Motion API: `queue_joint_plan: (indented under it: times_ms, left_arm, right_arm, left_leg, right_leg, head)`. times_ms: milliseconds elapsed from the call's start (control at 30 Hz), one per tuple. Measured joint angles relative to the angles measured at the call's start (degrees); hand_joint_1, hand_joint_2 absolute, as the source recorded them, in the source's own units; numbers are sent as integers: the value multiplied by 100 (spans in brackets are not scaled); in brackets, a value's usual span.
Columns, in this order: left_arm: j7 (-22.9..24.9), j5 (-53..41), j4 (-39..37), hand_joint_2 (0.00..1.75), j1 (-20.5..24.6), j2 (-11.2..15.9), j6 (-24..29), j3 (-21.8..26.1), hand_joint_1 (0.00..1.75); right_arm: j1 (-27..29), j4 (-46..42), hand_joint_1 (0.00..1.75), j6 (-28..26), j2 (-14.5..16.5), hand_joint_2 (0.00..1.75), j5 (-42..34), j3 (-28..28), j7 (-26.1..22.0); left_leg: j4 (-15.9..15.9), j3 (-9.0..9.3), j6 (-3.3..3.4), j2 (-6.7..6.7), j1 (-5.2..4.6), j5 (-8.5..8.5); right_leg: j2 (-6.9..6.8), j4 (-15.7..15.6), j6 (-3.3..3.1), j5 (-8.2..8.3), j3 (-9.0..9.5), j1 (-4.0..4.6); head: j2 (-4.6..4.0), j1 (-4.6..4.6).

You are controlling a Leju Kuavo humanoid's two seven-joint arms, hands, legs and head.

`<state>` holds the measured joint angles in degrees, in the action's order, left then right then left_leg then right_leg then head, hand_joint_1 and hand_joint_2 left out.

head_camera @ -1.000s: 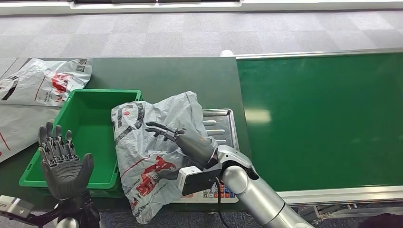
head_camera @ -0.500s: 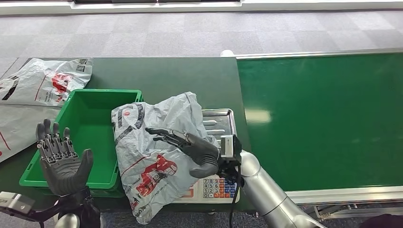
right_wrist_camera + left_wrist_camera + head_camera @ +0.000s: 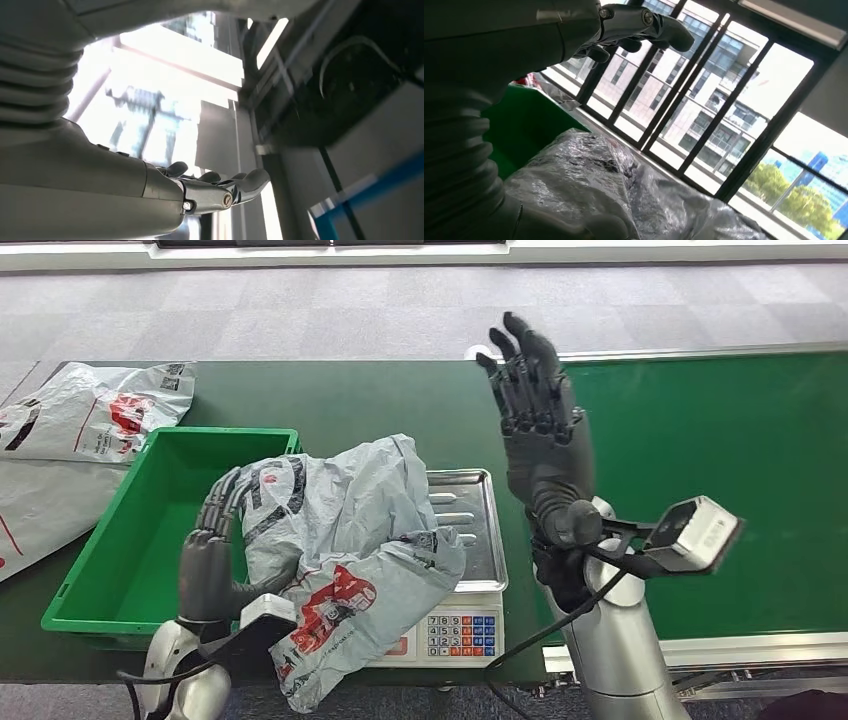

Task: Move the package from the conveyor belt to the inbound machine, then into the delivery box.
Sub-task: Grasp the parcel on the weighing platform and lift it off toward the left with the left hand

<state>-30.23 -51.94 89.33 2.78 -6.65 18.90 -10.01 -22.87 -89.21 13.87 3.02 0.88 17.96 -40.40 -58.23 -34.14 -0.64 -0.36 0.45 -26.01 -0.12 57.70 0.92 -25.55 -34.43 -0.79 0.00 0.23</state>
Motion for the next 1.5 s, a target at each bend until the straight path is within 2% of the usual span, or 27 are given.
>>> queue_joint_plan:
  times_ms: [67, 200, 233, 300, 400, 433, 533, 567, 633, 700, 800, 1000, 1100, 1200, 1300, 1367, 1433, 1500]
  left_arm:
    - [149, -458, -354, 175, 392, 168, -204, -286, 0]
    - [213, -698, -986, 175, 1117, 438, -548, -877, 0]
    - [199, -722, -1112, 175, 1247, 487, -644, -1027, 0]
    - [120, -740, -1338, 175, 1459, 559, -837, -1332, 0]
    - [-27, -667, -1638, 175, 1679, 619, -1155, -1734, 0]
    - [-85, -603, -1732, 175, 1742, 635, -1310, -1841, 12]
    - [-348, -334, -2065, 175, 1943, 690, -2015, -2180, 143]
    - [-485, -208, -2219, 175, 2024, 712, -2355, -2320, 175]
    - [-766, 169, -2602, 175, 2220, 763, -3048, -2669, 175]
    - [-927, 670, -2978, 175, 2414, 822, -3455, -3109, 175]
    - [-991, 1073, -3345, 175, 2667, 892, -3602, -3660, 175]
    - [-1002, 1471, -3681, 175, 3053, 935, -3691, -4156, 175]
    - [-1004, 1710, -3815, 175, 3201, 941, -3537, -4324, 175]
    - [-1017, 1962, -3959, 175, 3277, 939, -3121, -4391, 175]
    - [-875, 2251, -4003, 175, 3263, 922, -2051, -4252, 175]
    - [-598, 2702, -3842, 175, 3164, 891, -988, -3798, 175]
    - [-338, 3288, -3430, 175, 3033, 866, -28, -2936, 175]
    - [-208, 3648, -2889, 175, 2936, 852, 614, -1878, 175]
  right_arm:
    - [131, -714, 0, -1139, 16, 175, 460, -59, -1]
    - [360, -1823, 0, -3606, -123, 175, 1440, 190, 3]
    - [413, -1999, 0, -3994, -176, 175, 1660, 285, 7]
    - [504, -2228, 0, -4406, -239, 175, 2015, 424, 15]
    - [586, -2394, 0, -4592, -267, 175, 2239, 513, 26]
    - [597, -2420, 0, -4604, -271, 175, 2254, 524, 31]
    - [604, -2453, 0, -4610, -275, 175, 2267, 539, 37]
    - [603, -2457, 0, -4609, -275, 175, 2271, 540, 37]
    - [602, -2458, 0, -4612, -275, 175, 2293, 540, 38]
    - [602, -2458, 0, -4626, -275, 175, 2320, 540, 38]
    - [602, -2458, 0, -4644, -275, 175, 2329, 540, 38]
    - [614, -2458, 0, -4663, -275, 175, 2356, 540, 39]
    - [660, -2458, 0, -4671, -275, 175, 2404, 539, 43]
    - [729, -2458, 0, -4715, -275, 175, 2444, 530, 44]
    - [840, -2458, 0, -4792, -275, 175, 2501, 496, 44]
    - [951, -2458, 0, -4868, -277, 175, 2520, 466, 44]
    - [1040, -2454, 0, -4932, -278, 175, 2473, 455, 44]
    - [1065, -2430, 0, -4963, -278, 175, 2407, 455, 45]
  left_leg:
    - [0, 0, 0, 1, 0, 1]
    - [0, 3, -1, 5, -1, 1]
    - [0, 3, -1, 9, -2, 0]
    - [0, 4, -1, 14, -3, 0]
    - [0, 4, 0, 15, -3, -1]
    - [0, 4, 0, 15, -3, 0]
    - [0, 5, -1, 14, -3, 0]
    - [1, 5, -1, 13, -3, 0]
    - [1, 7, -1, 12, -2, 1]
    - [1, 10, -1, 11, -2, 1]
    - [1, 17, -1, 6, -2, 1]
    - [2, 33, 0, 1, -2, -1]
    - [2, 41, 0, 2, -2, -2]
    - [5, 46, 0, 4, -2, -2]
    - [7, 45, -3, 7, -2, 0]
    - [6, 37, -8, 14, -1, 4]
    - [7, 22, -17, 26, 1, 10]
    - [7, 14, -24, 38, 4, 16]
  right_leg:
    - [1, 0, 0, 3, 0, 0]
    - [8, 0, 0, 4, 2, -1]
    - [12, 0, 0, 4, 2, -2]
    - [19, 0, 0, 4, 1, -2]
    - [21, 0, 0, 4, 0, -2]
    - [22, 0, 0, 4, -1, -2]
    - [22, 0, 0, 4, 1, -1]
    - [21, 0, 0, 4, 2, -1]
    - [19, 0, 0, 4, 6, -1]
    - [19, 1, 0, 4, 11, -1]
    - [12, 1, 0, 4, 24, -1]
    - [8, 0, 2, 1, 44, -2]
    - [9, 0, 1, 1, 49, 0]
    - [11, 0, -1, 0, 48, 1]
    - [13, 1, -4, 0, 42, 4]
    - [18, 1, -12, 6, 33, 10]
    - [28, 3, -20, 15, 16, 16]
    - [38, 4, -26, 22, 2, 20]
  head:
    - [0, 1]
    - [0, 1]
    - [0, 1]
    - [0, 1]
    - [0, 1]
    - [0, 1]
    - [0, 1]
    - [0, 1]
    - [0, 1]
    - [0, 1]
    - [0, 1]
    - [0, 1]
    - [0, 0]
    - [0, 0]
    - [0, 0]
    - [0, 1]
    - [0, 1]
    - [0, 1]
